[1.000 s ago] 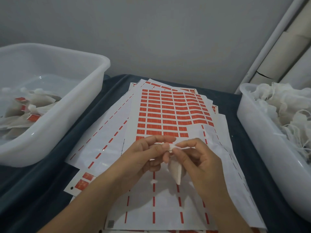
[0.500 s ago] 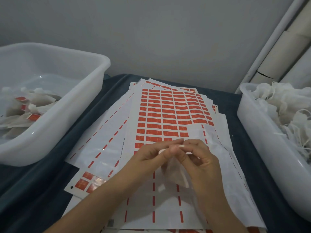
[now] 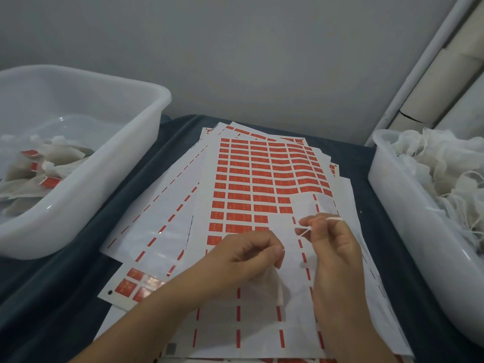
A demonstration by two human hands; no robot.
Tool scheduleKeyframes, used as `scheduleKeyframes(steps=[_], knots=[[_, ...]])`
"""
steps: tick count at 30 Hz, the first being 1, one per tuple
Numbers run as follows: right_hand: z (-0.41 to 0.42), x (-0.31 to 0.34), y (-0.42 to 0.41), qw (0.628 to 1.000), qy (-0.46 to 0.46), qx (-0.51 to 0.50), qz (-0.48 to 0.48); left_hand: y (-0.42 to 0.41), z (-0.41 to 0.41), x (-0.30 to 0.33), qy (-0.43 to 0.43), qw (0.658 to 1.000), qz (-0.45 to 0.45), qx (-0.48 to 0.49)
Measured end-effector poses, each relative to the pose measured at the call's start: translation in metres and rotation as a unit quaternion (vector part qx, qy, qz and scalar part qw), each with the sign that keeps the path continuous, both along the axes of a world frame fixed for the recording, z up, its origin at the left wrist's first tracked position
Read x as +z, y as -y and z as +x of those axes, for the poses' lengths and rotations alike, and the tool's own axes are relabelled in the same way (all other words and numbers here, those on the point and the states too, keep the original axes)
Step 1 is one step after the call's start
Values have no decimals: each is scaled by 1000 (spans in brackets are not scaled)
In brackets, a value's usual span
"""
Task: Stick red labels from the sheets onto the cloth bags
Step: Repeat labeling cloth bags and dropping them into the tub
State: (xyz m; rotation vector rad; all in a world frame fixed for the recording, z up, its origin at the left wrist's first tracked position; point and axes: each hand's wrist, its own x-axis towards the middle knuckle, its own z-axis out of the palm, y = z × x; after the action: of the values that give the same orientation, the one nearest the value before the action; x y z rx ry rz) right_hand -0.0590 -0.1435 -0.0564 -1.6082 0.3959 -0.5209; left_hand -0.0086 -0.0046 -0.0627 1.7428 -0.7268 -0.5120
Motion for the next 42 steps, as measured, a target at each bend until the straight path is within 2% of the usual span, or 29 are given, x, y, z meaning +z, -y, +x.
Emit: scheduleKeyframes(steps=[4,7,8,10,12,13,14,15,18,20,21,22,24,25,26,28,30,31,34,37,42], knots=[[-1,-1,-2,999,6,17,40,-3,3,-1,13,1000,18,-12],[0,2,-2,992,5,82,92,-4,3,-2,-3,1000,21,8],[0,3,-1,990,8,100,102,-3,4,-2,-6,998,22,50],[2,2,-1,990,11,112,81,-4,11,-2,3,979,31,201],[5,0,1,990,21,117,72,-11,25,-1,73,930,79,352],[7,-1,1,990,28,121,70,-16,30,1,87,909,119,389],[8,-2,1,990,31,124,62,-22,35,0,64,899,146,408],[9,-4,0,991,31,125,46,-26,37,2,13,900,148,410],[10,-11,-4,992,24,121,-7,-39,36,8,-145,908,80,386],[10,-16,-7,992,19,123,-24,-47,32,8,-133,917,95,365],[10,-17,-7,992,17,122,-27,-50,31,9,-126,910,92,384],[10,-18,-7,992,15,119,-27,-53,31,8,-139,908,63,390],[9,-19,-6,993,13,112,-21,-55,30,13,-256,895,-77,356],[9,-19,-6,994,12,110,-19,-54,28,15,-287,894,-109,328],[9,-19,-6,994,10,108,-21,-55,27,15,-314,893,-115,303],[9,-19,-6,994,6,109,-31,-51,21,11,-320,918,-25,231],[9,-17,-6,993,10,112,-40,-46,10,7,-272,945,69,170],[9,-17,-7,992,14,113,-58,-43,6,6,-250,948,97,172],[6,-14,-12,975,17,145,-170,-40,-2,3,-199,954,94,205],[5,-18,-15,933,23,186,-306,-37,-7,5,-124,972,68,188],[7,-22,-11,894,72,143,-419,-34,-10,3,3,975,113,191]])
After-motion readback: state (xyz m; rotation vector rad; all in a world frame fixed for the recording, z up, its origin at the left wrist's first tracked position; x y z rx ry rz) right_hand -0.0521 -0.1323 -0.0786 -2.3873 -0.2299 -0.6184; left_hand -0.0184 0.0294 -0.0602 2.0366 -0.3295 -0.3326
